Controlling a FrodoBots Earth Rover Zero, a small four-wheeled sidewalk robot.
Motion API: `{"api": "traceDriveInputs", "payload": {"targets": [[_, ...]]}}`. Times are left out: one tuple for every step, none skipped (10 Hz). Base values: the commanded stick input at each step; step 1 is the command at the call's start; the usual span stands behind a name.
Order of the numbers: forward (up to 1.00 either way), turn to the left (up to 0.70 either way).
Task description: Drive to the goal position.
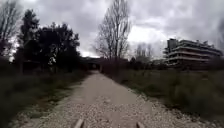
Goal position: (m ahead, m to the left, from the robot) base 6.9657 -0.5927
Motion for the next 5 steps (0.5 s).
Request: {"api": "traceDriveInputs", "payload": {"targets": [[0.5,0.0],[0.5,0.0],[0.5,0.0],[0.5,0.0],[0.5,0.0]]}}
